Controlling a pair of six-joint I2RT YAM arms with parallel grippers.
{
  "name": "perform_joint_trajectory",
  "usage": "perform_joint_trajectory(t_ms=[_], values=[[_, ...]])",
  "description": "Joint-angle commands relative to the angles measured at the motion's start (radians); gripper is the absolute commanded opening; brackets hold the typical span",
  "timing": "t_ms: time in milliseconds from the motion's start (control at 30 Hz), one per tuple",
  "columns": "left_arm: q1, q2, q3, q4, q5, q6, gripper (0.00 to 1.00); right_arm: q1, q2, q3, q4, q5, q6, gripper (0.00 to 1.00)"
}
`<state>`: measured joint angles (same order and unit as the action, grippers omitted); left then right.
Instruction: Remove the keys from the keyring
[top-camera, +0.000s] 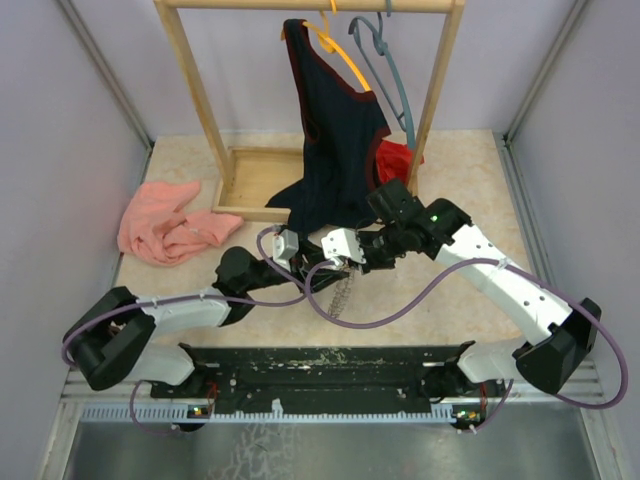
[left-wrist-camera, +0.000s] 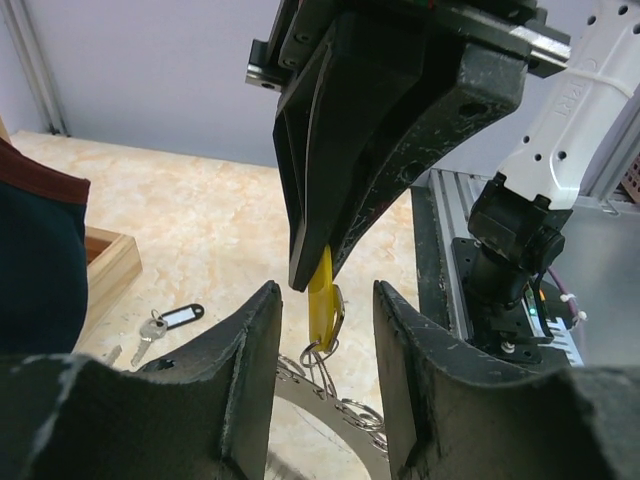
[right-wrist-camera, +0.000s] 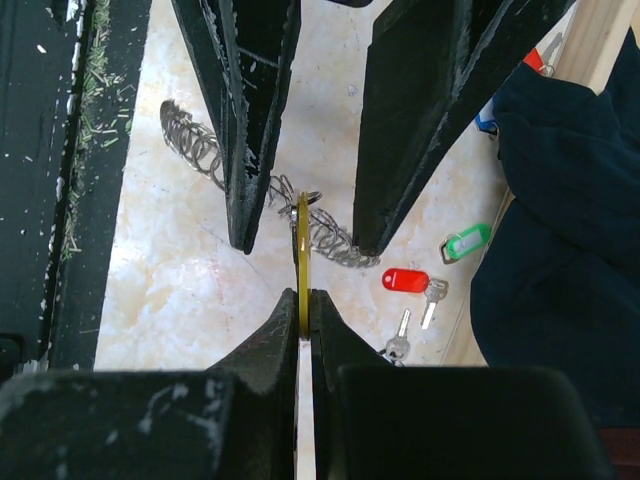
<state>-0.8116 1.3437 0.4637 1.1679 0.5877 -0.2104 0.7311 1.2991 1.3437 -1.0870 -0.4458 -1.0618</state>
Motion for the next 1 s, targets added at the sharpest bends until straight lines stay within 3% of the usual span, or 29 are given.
perform_joint_trajectory(t_ms=[0,267,500,600,967], values=[[-0.001,0.017,0.037,-0.013,0.028,-0.011,0.47,0.008,-0.007,0.058,0.022,-0.032,0.012,0.00],[-0.003,0.039,0.054,-0.047,0.041,-0.007,0.37,0.008,-0.006,0.061,0.017,-0.044,0.012,0.00],[-0.001,0.055,0.066,-0.080,0.051,0.015,0.09,0.008,-0.012,0.062,0.012,-0.059,0.013,0.00],[0.000,0.049,0.054,-0.062,0.057,0.022,0.01,0.009,-0.016,0.061,0.012,-0.066,0.015,0.00],[0.004,-0.008,0.013,-0.025,0.019,0.003,0.00,-0.054,-0.030,0.051,0.046,-0.189,0.071,0.01]])
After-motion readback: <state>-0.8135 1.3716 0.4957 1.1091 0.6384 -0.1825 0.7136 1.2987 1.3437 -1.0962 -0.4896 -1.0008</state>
